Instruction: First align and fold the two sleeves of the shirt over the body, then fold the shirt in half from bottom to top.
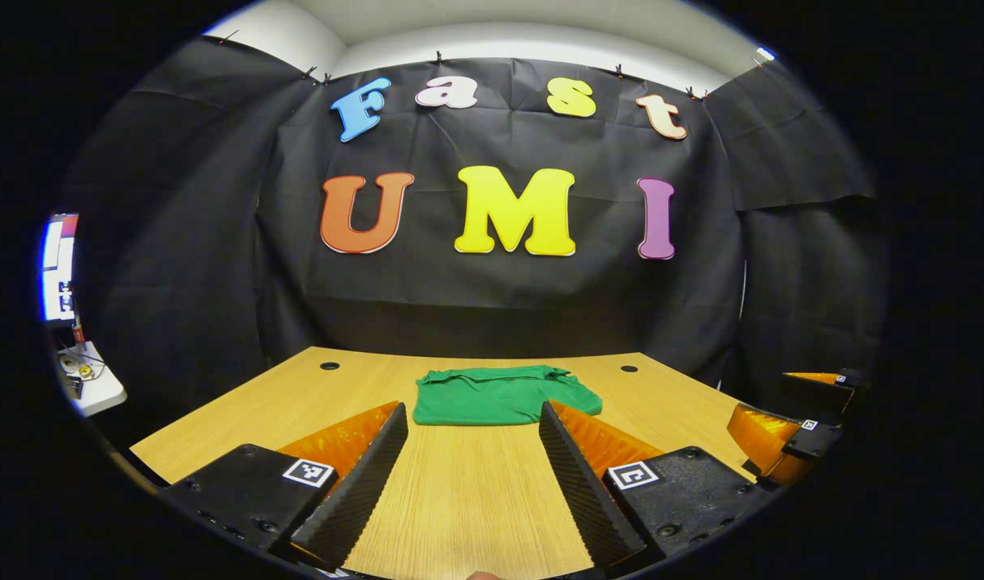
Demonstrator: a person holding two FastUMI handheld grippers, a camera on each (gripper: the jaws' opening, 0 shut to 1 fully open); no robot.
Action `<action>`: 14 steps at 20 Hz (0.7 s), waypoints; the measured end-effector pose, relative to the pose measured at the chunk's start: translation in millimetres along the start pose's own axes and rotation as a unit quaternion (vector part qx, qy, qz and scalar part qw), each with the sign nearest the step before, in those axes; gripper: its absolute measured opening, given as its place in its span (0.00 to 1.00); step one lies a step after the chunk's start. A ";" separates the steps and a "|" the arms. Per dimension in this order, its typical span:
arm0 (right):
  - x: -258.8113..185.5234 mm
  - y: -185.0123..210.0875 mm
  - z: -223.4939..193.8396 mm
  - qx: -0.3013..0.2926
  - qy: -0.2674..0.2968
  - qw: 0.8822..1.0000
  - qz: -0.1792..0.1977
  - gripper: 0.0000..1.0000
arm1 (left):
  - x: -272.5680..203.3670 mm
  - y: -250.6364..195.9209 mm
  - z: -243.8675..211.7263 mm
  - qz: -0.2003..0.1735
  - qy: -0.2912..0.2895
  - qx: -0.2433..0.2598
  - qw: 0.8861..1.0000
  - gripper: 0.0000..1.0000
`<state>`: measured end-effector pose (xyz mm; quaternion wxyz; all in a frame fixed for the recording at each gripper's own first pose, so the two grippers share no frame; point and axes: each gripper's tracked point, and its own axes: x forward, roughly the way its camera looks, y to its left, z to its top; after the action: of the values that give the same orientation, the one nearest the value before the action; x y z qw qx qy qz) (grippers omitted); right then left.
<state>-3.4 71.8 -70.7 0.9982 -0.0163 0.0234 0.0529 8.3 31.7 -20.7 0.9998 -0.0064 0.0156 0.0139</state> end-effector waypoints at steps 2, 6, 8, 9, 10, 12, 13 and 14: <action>1.4 4.0 -7.4 -0.001 0.010 1.000 0.006 0.95 | 1.7 -0.9 -3.0 0.006 0.001 0.001 1.000 1.00; 2.7 2.4 -8.6 -0.016 0.010 1.000 0.004 0.95 | 4.1 -7.2 -8.8 -0.009 0.012 -0.004 1.000 1.00; 1.9 -0.3 -6.4 -0.012 0.005 1.000 0.001 0.95 | 4.5 -8.6 -9.8 -0.013 0.012 -0.004 1.000 1.00; 2.8 0.6 -7.7 -0.009 0.005 1.000 0.002 0.97 | 5.1 -10.4 -10.5 -0.016 0.014 -0.006 1.000 1.00; 4.0 1.3 -10.5 -0.008 0.008 1.000 0.002 0.95 | 4.3 -11.0 -11.4 -0.018 0.016 -0.008 1.000 1.00; 3.8 2.0 -15.5 -0.012 0.013 1.000 0.002 0.95 | 4.2 -10.4 -12.0 -0.018 0.017 -0.008 1.000 1.00; 4.7 1.8 -16.7 -0.014 0.015 1.000 0.001 0.96 | 4.1 -9.8 -12.5 -0.018 0.017 -0.009 1.000 1.00; 4.1 2.4 -18.2 -0.016 0.017 1.000 0.003 0.97 | 5.1 -9.9 -12.5 -0.018 0.018 -0.009 1.000 1.00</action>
<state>-0.4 74.0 -89.2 0.9971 -0.0331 0.0394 0.0560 13.3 21.7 -33.2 0.9993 -0.0154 0.0331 -0.0036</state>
